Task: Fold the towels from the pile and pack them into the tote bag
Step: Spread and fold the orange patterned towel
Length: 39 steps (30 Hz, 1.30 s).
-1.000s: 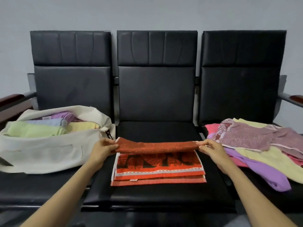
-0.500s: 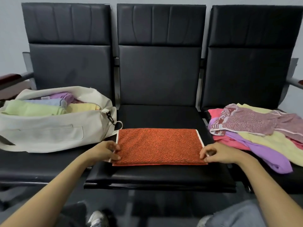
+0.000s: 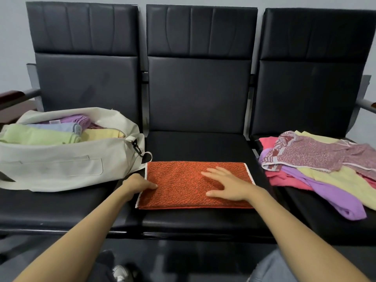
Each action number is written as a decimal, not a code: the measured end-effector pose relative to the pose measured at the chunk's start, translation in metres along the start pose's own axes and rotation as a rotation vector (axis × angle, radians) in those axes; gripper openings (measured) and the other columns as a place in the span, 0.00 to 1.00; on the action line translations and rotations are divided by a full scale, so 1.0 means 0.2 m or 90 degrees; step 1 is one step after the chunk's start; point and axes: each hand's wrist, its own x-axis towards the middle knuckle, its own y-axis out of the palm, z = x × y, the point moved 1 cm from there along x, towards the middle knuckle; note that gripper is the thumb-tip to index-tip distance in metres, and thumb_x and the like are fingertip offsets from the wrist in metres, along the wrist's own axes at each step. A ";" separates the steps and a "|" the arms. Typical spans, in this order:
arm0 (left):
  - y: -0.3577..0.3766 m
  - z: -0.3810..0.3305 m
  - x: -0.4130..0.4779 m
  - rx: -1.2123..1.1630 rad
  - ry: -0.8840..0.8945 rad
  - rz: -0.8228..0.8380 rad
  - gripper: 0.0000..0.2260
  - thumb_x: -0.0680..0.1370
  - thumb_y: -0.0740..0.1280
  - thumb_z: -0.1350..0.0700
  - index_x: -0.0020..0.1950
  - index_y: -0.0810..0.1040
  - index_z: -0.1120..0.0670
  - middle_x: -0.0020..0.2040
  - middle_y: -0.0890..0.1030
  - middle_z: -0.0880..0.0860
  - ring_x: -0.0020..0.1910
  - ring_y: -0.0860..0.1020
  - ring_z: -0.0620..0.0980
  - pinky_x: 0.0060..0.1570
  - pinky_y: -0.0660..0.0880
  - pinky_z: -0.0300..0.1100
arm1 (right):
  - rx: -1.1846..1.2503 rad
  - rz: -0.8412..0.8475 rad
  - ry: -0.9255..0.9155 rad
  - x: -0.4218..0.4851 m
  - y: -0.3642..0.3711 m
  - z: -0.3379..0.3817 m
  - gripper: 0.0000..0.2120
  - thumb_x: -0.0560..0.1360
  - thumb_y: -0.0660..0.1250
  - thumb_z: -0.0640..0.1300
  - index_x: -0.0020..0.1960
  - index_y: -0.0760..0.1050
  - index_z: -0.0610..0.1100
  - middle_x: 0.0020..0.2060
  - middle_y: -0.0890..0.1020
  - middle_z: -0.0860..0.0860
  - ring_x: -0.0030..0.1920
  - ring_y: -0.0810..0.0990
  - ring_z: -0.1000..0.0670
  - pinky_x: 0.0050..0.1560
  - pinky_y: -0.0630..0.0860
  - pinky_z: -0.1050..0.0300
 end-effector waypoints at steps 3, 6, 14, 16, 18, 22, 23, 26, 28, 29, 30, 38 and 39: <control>-0.01 -0.05 -0.02 -0.003 0.062 0.004 0.07 0.70 0.75 0.58 0.46 0.80 0.57 0.47 0.82 0.55 0.44 0.80 0.51 0.52 0.76 0.43 | -0.073 0.099 0.019 0.07 0.05 0.04 0.36 0.75 0.60 0.66 0.77 0.46 0.63 0.78 0.42 0.57 0.77 0.36 0.52 0.74 0.38 0.40; -0.07 -0.10 -0.05 -0.121 0.140 -0.006 0.09 0.74 0.71 0.60 0.53 0.77 0.58 0.50 0.83 0.57 0.43 0.81 0.51 0.45 0.77 0.43 | -0.092 0.146 0.045 0.11 0.08 0.08 0.35 0.76 0.57 0.67 0.77 0.44 0.62 0.78 0.40 0.56 0.77 0.35 0.50 0.74 0.36 0.39; -0.05 -0.39 -0.27 -0.401 0.183 0.190 0.09 0.77 0.65 0.64 0.53 0.81 0.54 0.43 0.84 0.51 0.38 0.82 0.44 0.34 0.78 0.37 | -0.062 0.092 -0.003 0.10 0.06 0.17 0.31 0.77 0.61 0.61 0.77 0.56 0.56 0.78 0.52 0.53 0.78 0.48 0.49 0.76 0.47 0.47; 0.06 -0.48 -0.30 -0.369 0.202 0.207 0.10 0.77 0.65 0.64 0.55 0.80 0.54 0.44 0.84 0.53 0.38 0.82 0.45 0.35 0.79 0.39 | 0.000 0.063 0.008 0.06 -0.02 0.10 0.26 0.78 0.64 0.55 0.74 0.65 0.53 0.75 0.64 0.54 0.75 0.60 0.51 0.74 0.56 0.54; 0.18 -0.56 -0.31 -0.338 0.209 0.205 0.12 0.77 0.66 0.65 0.58 0.79 0.56 0.44 0.82 0.55 0.35 0.81 0.46 0.32 0.78 0.39 | 0.045 0.026 0.053 -0.01 -0.09 0.00 0.22 0.78 0.66 0.50 0.71 0.70 0.52 0.70 0.71 0.55 0.71 0.68 0.53 0.72 0.61 0.58; 0.41 -0.70 -0.32 -0.287 0.216 0.214 0.12 0.76 0.66 0.66 0.59 0.78 0.56 0.39 0.80 0.55 0.30 0.79 0.44 0.28 0.77 0.38 | 0.119 0.008 0.173 -0.14 -0.13 -0.22 0.20 0.77 0.66 0.36 0.67 0.74 0.47 0.64 0.77 0.52 0.64 0.75 0.54 0.66 0.69 0.61; 0.46 -0.72 -0.33 -0.274 0.221 0.217 0.11 0.76 0.66 0.66 0.57 0.77 0.56 0.37 0.79 0.54 0.29 0.79 0.44 0.28 0.77 0.38 | 0.179 -0.007 0.189 -0.15 -0.13 -0.26 0.20 0.76 0.65 0.33 0.66 0.75 0.45 0.62 0.79 0.51 0.63 0.76 0.53 0.66 0.70 0.59; 0.61 -0.75 -0.34 -0.227 0.238 0.221 0.09 0.76 0.65 0.67 0.53 0.77 0.55 0.36 0.77 0.53 0.31 0.77 0.45 0.28 0.79 0.38 | 0.443 -0.097 0.246 -0.18 -0.11 -0.32 0.15 0.79 0.60 0.32 0.64 0.76 0.38 0.54 0.82 0.46 0.58 0.80 0.50 0.62 0.75 0.55; 0.71 -0.74 -0.34 -0.190 0.241 0.239 0.09 0.77 0.65 0.66 0.53 0.78 0.56 0.39 0.79 0.54 0.34 0.78 0.46 0.32 0.80 0.40 | 0.556 -0.155 0.295 -0.18 -0.12 -0.32 0.14 0.82 0.56 0.36 0.65 0.73 0.36 0.53 0.81 0.42 0.53 0.81 0.47 0.57 0.77 0.55; 0.74 -0.73 -0.34 -0.168 0.242 0.250 0.08 0.77 0.65 0.65 0.53 0.78 0.57 0.42 0.79 0.55 0.37 0.79 0.47 0.35 0.81 0.41 | 0.594 -0.173 0.313 -0.18 -0.12 -0.31 0.15 0.82 0.55 0.39 0.65 0.72 0.35 0.54 0.81 0.39 0.52 0.81 0.46 0.54 0.77 0.56; 0.77 -0.72 -0.33 -0.147 0.240 0.262 0.07 0.78 0.65 0.64 0.54 0.79 0.58 0.44 0.80 0.55 0.41 0.79 0.48 0.39 0.82 0.43 | 0.608 -0.183 0.328 -0.18 -0.12 -0.30 0.16 0.83 0.55 0.41 0.65 0.71 0.35 0.54 0.80 0.38 0.51 0.81 0.45 0.51 0.78 0.56; 0.75 -0.67 -0.39 -0.082 0.210 0.370 0.17 0.81 0.54 0.67 0.70 0.69 0.63 0.66 0.75 0.60 0.62 0.76 0.54 0.48 0.77 0.36 | 0.487 -0.221 0.381 -0.13 -0.10 -0.29 0.22 0.78 0.66 0.51 0.55 0.76 0.30 0.48 0.82 0.40 0.50 0.81 0.46 0.48 0.78 0.54; 0.74 -0.67 -0.39 -0.068 0.215 0.382 0.18 0.80 0.55 0.68 0.70 0.69 0.62 0.66 0.75 0.59 0.63 0.76 0.52 0.50 0.76 0.36 | 0.467 -0.220 0.385 -0.12 -0.09 -0.29 0.24 0.76 0.68 0.52 0.53 0.76 0.29 0.43 0.81 0.43 0.46 0.79 0.48 0.46 0.77 0.55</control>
